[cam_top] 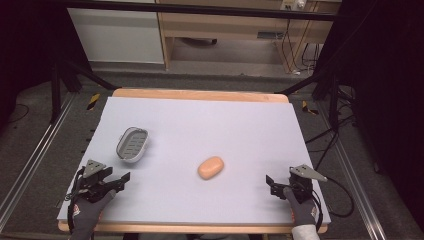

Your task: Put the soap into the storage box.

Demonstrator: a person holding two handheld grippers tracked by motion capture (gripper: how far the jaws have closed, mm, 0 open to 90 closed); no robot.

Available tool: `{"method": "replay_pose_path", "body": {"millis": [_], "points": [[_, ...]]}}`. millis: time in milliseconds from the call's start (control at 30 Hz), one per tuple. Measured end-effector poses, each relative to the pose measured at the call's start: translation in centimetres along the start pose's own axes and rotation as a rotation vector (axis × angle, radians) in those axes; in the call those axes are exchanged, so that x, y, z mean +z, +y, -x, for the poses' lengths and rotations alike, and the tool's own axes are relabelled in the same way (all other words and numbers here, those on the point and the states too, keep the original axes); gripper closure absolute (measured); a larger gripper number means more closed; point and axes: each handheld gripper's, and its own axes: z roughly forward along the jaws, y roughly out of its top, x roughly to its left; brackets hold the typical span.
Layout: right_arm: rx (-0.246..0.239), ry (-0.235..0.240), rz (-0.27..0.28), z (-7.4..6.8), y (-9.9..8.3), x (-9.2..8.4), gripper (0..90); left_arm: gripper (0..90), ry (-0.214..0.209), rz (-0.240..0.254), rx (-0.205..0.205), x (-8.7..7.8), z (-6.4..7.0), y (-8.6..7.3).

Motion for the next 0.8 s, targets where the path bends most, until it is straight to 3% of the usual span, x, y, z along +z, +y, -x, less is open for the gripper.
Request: {"method": "replay_pose_path", "body": {"millis": [233, 800], "points": [[-0.02, -0.003, 0.006, -0.5, 0.0, -0.2, 4.4, 28.8, -0.022, 0.013, 0.014, -0.1, 0.9, 0.2], [-0.004, -0.009, 0.008, -0.3, 0.0, -0.5, 4.4, 29.2, -0.093, 0.022, 0.078, -0.1, 3.3, 0.8]]}}
